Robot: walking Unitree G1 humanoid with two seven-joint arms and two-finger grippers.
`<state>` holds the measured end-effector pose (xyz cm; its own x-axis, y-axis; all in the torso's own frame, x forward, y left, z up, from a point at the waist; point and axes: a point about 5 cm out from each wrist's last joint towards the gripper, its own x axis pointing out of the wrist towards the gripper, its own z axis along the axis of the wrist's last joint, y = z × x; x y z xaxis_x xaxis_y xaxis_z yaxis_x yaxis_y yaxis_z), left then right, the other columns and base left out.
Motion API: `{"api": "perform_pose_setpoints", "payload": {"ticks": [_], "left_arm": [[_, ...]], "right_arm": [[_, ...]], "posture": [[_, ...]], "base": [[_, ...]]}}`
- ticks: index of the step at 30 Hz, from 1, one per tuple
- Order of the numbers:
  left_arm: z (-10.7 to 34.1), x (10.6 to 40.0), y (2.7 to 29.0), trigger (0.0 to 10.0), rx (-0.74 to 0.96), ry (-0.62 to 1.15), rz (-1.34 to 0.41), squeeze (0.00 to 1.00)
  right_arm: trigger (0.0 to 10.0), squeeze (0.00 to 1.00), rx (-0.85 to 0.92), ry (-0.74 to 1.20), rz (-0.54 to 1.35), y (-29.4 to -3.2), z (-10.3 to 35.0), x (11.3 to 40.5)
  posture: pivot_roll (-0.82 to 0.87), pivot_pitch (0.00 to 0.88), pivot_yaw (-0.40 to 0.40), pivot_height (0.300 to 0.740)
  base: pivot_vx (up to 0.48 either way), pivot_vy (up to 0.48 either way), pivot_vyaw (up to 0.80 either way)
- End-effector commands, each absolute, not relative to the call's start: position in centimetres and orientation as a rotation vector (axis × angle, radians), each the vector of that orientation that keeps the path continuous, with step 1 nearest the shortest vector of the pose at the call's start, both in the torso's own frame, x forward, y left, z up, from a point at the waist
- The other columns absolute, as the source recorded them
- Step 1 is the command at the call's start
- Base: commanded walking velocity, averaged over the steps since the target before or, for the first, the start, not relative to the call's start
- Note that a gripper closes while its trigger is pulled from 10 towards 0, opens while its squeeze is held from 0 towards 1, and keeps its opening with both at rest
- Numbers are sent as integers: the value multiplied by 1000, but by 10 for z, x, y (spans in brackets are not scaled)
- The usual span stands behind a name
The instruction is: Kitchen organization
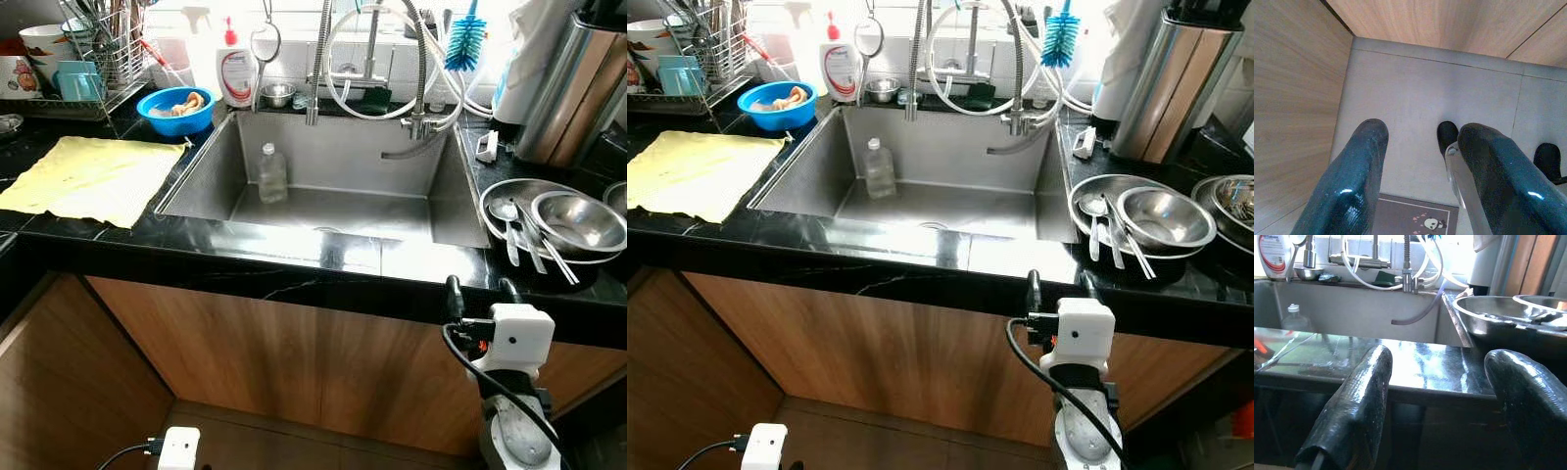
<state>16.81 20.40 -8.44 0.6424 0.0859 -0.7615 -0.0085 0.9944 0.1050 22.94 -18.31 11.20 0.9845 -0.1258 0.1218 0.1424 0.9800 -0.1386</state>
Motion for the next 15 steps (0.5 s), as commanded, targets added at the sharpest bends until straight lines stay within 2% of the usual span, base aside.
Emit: {"api": "perform_pose_setpoints", "payload": {"ticks": [1, 15], "left_arm": [[-86, 163, 208, 10000, 113, 894, 59, 0], [-87, 164, 205, 10000, 100, 895, 68, 0]], "right_arm": [[10000, 0, -144, -132, -158, -185, 118, 233], [10000, 0, -118, -136, -193, -190, 121, 254]], "posture": [[-148, 0, 35, 740], [-137, 0, 23, 740]], "base": [[0, 0, 0], [0, 0, 0]]}}
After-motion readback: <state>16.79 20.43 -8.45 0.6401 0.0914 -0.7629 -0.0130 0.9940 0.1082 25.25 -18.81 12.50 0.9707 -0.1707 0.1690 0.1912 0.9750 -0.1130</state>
